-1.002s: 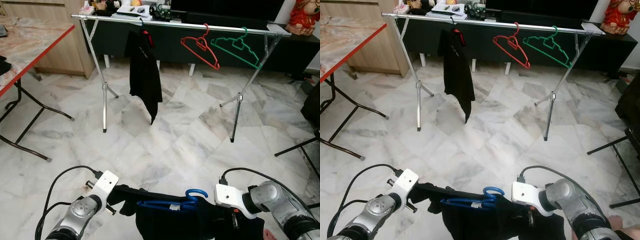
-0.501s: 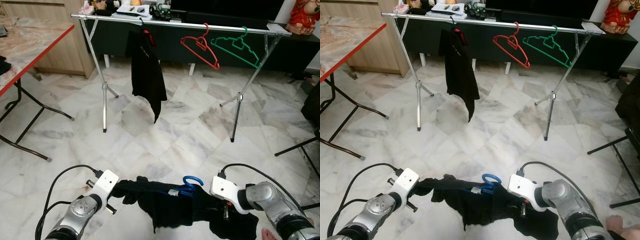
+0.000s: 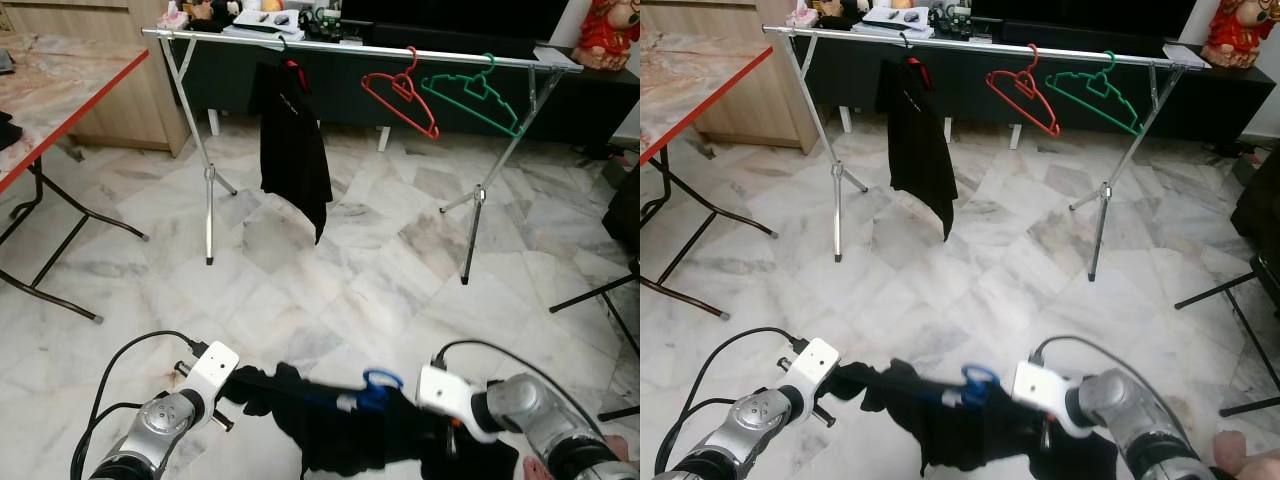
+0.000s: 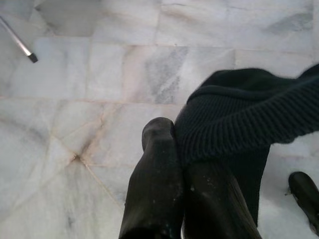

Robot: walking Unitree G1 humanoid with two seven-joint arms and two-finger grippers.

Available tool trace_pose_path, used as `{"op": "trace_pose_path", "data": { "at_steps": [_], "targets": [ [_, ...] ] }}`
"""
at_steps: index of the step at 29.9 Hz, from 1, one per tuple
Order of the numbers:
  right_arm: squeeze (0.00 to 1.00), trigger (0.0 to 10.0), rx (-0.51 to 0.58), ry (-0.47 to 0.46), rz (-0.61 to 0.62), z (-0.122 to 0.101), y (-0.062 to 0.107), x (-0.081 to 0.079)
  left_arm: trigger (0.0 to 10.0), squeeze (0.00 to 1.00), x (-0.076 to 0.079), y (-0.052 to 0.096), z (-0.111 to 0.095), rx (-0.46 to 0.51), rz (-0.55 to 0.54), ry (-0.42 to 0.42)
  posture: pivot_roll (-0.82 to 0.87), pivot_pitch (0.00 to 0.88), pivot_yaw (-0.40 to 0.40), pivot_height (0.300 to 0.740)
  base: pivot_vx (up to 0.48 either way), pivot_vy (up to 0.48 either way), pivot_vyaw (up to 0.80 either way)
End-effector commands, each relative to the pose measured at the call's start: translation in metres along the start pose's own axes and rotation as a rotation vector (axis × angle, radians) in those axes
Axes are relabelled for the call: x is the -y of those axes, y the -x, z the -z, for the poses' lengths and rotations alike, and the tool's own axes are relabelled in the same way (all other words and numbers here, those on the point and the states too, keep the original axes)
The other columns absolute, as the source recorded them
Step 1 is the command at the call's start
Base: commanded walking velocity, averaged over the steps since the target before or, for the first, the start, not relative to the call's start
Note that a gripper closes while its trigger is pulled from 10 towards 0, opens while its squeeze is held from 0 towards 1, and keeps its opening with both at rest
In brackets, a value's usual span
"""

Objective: Hang hanger

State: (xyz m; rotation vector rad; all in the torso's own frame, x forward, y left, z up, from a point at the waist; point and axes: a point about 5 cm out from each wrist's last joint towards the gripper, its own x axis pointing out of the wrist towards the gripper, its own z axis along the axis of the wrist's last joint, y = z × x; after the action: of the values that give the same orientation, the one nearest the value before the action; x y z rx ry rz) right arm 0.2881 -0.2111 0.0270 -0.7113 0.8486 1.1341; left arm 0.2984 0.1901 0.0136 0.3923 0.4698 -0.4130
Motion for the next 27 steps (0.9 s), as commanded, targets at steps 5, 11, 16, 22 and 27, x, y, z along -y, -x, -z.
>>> {"op": "trace_pose_path", "data": {
  "at_steps": [5, 11, 16, 22, 27],
  "targets": [
    [0.00, 0.0, -0.021, -0.029, -0.061, 0.008, -0.007, -0.011, 0.0, 0.00, -0.006, 0.001, -0.005, 0.006, 0.009, -0.045, 0.00, 0.153, -0.053, 0.740, 0.000, 0.000, 0.00],
    [0.00, 0.0, -0.028, -0.047, 0.118, 0.002, -0.012, -0.001, 0.0, 0.00, -0.003, -0.001, -0.012, 0.033, 0.061, -0.068, -0.01, 0.151, -0.055, 0.740, 0.000, 0.000, 0.00],
    [0.00, 0.0, 0.031, -0.149, 0.278, -0.011, -0.021, 0.006, 0.0, 0.00, -0.007, 0.000, -0.026, 0.106, 0.068, -0.066, 0.00, 0.153, -0.055, 0.740, 0.000, 0.000, 0.00],
    [0.00, 0.0, 0.107, -0.277, 0.405, -0.027, -0.034, 0.007, 0.0, 0.00, -0.021, 0.003, -0.056, 0.238, 0.052, -0.049, 0.01, 0.154, -0.047, 0.740, 0.000, 0.000, 0.00],
    [0.00, 0.0, 0.116, -0.375, 0.488, -0.033, -0.042, 0.005, 0.0, 0.00, -0.024, 0.007, -0.077, 0.335, 0.065, -0.012, 0.01, 0.152, -0.041, 0.740, 0.000, 0.000, 0.00]
  ]
}}
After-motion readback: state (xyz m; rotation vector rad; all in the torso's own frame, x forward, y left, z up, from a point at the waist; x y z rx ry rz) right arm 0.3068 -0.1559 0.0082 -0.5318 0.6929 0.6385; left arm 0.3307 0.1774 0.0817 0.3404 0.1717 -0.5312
